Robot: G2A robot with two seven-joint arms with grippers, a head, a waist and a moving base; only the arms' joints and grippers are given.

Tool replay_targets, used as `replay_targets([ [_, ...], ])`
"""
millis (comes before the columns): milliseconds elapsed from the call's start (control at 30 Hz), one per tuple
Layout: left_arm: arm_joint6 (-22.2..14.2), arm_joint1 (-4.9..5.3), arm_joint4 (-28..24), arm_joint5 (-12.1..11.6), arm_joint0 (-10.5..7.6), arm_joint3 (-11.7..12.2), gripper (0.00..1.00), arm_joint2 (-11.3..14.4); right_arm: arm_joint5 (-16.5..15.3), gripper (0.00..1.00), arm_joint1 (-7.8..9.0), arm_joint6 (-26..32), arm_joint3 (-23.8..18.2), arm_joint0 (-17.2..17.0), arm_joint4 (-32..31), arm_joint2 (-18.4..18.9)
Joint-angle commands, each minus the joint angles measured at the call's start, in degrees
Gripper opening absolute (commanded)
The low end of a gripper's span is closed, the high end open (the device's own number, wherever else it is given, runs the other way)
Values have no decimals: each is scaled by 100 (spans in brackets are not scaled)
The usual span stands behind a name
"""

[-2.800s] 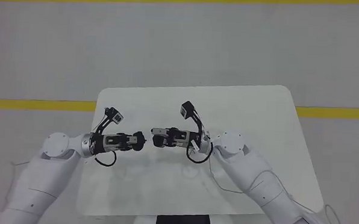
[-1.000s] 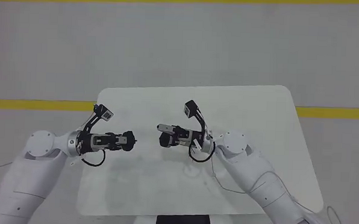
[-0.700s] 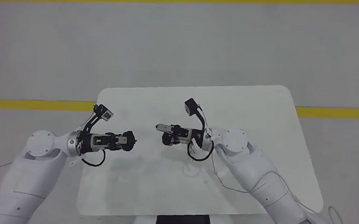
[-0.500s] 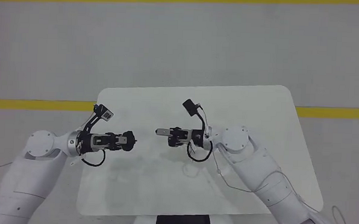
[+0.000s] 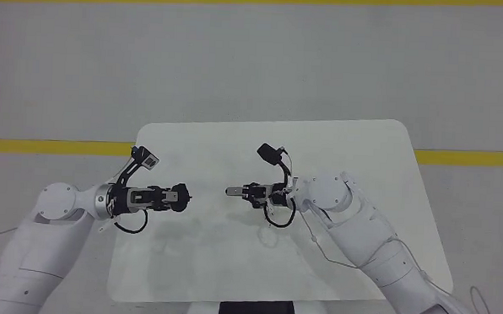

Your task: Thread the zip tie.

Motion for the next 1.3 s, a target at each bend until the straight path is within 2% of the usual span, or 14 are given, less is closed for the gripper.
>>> replay_targets([
  [0, 0, 0, 0, 0, 0, 0, 0, 0, -2, 100, 2, -69, -4, -12, -74, -10],
  [167, 0, 0, 0, 0, 0, 0, 0, 0, 240, 100, 47, 60, -250, 56, -738, -146],
  [400, 0, 0, 0, 0, 0, 0, 0, 0, 688, 100, 123, 682, -561, 228, -1639, -346],
  [467, 0, 0, 0, 0, 0, 0, 0, 0, 779, 100, 136, 1026, -555, 299, -1863, -472],
  [533, 0, 0, 0, 0, 0, 0, 0, 0, 795, 100, 134, 1201, -562, 370, -1973, -560],
  [800, 0, 0, 0, 0, 0, 0, 0, 0, 782, 100, 134, 1163, -559, 358, -1981, -563],
  [933, 0, 0, 0, 0, 0, 0, 0, 0, 795, 100, 131, 1103, -544, 381, -2364, -730],
  [1133, 0, 0, 0, 0, 0, 0, 0, 0, 795, 100, 31, 1201, -267, 558, -2771, -935],
  [1267, 0, 0, 0, 0, 0, 0, 0, 0, 795, 100, 2, 1218, -243, 580, -2829, -966],
])
